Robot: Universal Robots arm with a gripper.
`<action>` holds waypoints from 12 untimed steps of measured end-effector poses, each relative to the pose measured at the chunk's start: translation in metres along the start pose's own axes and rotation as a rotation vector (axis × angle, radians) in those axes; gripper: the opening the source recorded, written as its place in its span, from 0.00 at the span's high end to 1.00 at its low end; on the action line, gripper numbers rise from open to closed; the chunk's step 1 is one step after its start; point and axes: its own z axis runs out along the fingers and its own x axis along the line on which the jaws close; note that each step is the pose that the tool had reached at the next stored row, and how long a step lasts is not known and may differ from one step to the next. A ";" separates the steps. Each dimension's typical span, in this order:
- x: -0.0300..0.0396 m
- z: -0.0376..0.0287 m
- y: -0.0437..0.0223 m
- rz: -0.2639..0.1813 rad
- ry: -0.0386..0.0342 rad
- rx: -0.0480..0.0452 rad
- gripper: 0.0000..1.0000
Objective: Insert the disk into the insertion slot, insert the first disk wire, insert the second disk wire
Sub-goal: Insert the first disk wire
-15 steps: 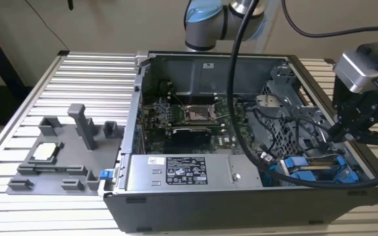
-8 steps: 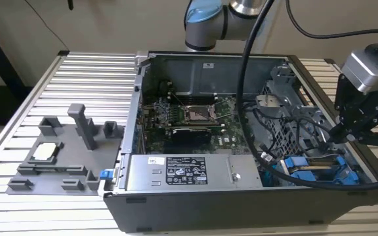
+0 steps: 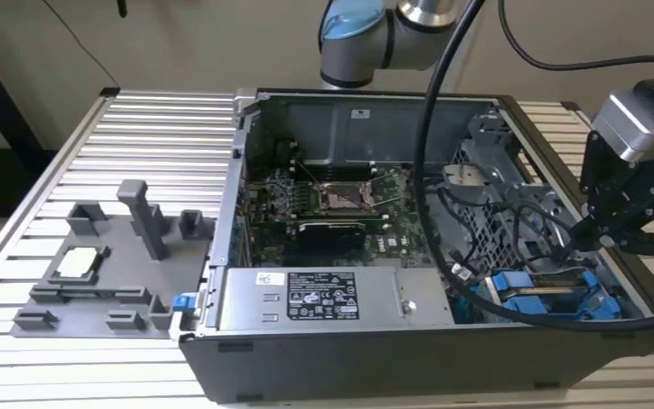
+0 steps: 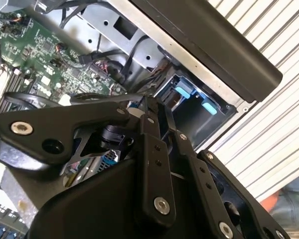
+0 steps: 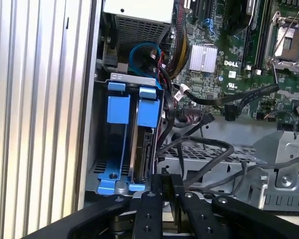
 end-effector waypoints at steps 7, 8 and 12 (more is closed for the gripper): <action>0.0005 0.0038 0.0002 0.024 0.0440 -0.0011 0.81; 0.0006 0.0045 0.0003 0.026 0.0478 -0.0021 0.81; 0.0009 0.0085 0.0004 0.036 0.0482 -0.0105 0.81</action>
